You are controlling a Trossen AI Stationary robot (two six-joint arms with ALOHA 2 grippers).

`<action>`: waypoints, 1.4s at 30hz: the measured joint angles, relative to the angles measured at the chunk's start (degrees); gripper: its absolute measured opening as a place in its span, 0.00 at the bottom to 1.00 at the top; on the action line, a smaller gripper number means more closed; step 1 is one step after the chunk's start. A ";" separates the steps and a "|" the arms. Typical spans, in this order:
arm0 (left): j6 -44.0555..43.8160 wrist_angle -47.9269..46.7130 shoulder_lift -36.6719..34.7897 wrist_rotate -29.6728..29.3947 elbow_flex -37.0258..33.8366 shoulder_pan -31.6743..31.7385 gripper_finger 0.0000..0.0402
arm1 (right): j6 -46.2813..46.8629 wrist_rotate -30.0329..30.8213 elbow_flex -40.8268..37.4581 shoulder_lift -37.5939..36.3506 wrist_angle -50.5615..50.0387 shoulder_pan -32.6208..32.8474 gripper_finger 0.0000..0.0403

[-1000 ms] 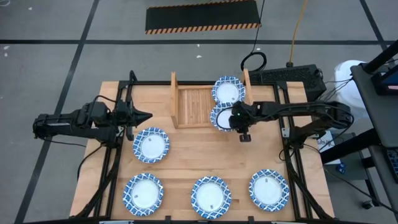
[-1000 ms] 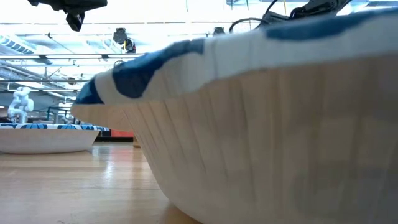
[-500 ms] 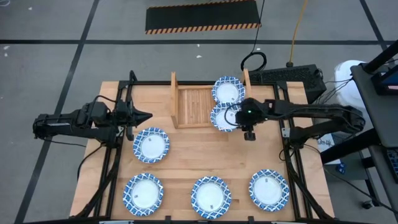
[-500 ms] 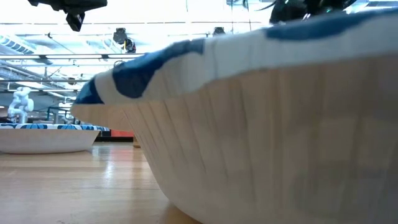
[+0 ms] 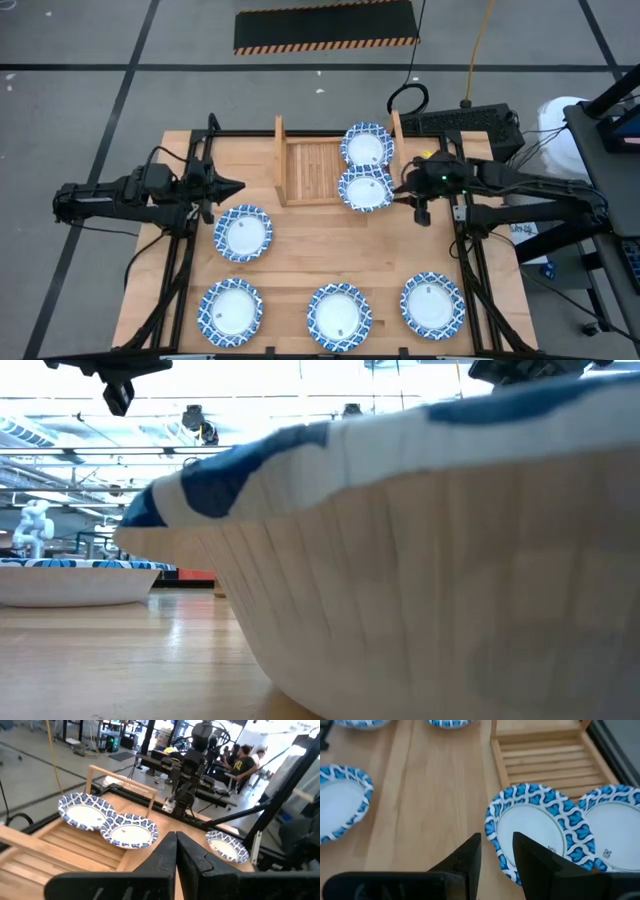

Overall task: Place and stack bowls onto a shelf
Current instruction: Stack the right blue patterned bowl on top of the other blue patterned bowl on the shelf

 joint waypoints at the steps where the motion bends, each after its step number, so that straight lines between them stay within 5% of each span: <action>1: -1.53 0.00 0.01 0.02 0.00 0.00 0.03 | 0.35 0.00 0.00 -0.65 0.02 0.00 0.26; 11: -17.42 -0.08 0.93 12.05 0.02 0.00 0.12 | 0.39 1.32 0.00 -3.00 0.06 0.00 0.26; 15: -17.78 0.06 2.74 19.91 0.02 -0.25 0.13 | 0.42 1.31 0.00 -3.00 0.06 0.00 0.26; 20: -15.01 -0.02 6.90 21.20 0.02 -2.78 0.13 | 2.93 0.77 0.00 -3.27 0.01 0.00 0.26; 26: -14.29 -0.02 12.02 20.59 0.02 -6.25 0.13 | 8.26 -7.92 0.02 -4.25 -4.22 0.00 0.26; 36: -14.10 -0.02 15.54 20.25 0.02 -8.37 0.13 | 18.50 -26.37 0.02 -3.57 -26.95 1.44 0.26; 42: -12.51 0.05 15.52 18.52 0.02 -8.37 0.13 | 25.86 -31.96 0.02 -1.62 -31.38 5.03 0.26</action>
